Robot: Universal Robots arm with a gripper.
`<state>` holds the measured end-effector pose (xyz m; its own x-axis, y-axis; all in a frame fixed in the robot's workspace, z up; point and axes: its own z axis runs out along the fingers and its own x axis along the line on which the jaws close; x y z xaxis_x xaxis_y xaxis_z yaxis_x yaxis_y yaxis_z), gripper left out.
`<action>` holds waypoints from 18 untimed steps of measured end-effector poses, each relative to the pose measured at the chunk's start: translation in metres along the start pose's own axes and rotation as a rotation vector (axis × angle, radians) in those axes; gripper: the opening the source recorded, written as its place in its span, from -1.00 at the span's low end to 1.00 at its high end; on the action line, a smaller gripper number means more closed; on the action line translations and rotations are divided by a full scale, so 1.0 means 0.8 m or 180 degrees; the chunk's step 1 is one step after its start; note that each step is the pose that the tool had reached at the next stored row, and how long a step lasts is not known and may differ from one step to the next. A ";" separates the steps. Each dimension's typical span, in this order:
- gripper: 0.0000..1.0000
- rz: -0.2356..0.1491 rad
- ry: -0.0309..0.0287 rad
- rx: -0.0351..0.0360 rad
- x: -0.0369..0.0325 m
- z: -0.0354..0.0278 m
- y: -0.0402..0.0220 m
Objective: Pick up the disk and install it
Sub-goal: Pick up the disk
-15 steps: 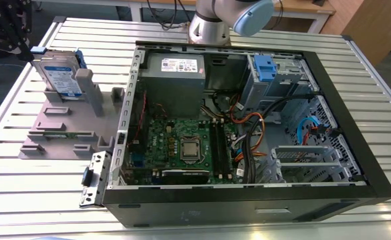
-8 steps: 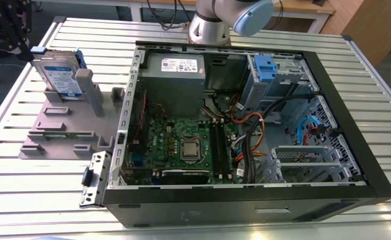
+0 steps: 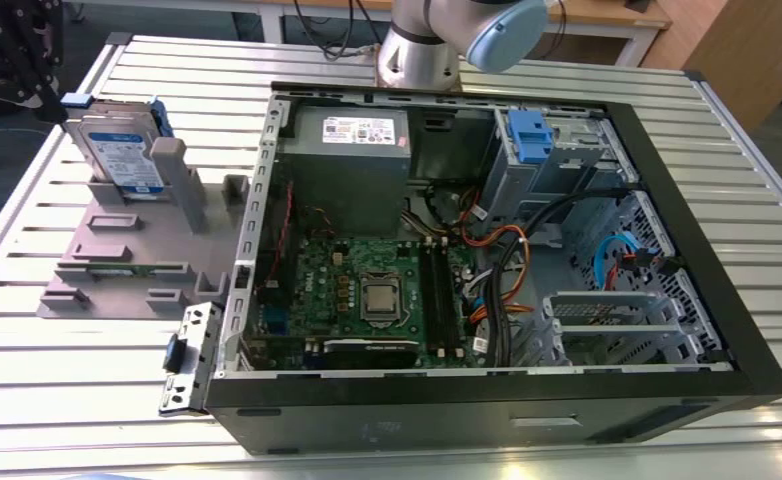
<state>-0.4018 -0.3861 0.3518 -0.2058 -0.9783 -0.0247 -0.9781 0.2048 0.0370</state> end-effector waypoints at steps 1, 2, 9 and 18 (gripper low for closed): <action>-0.79 -0.0003 0.0000 0.0000 0.0000 0.0000 0.0000; -0.79 -0.0006 0.0000 0.0000 0.0000 0.0000 0.0000; -0.79 -0.0025 0.0001 -0.0001 0.0000 0.0000 0.0000; -0.79 -0.0050 0.0002 -0.0001 0.0000 0.0000 0.0000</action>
<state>-0.4018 -0.3861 0.3518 -0.1904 -0.9814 -0.0247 -0.9812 0.1895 0.0370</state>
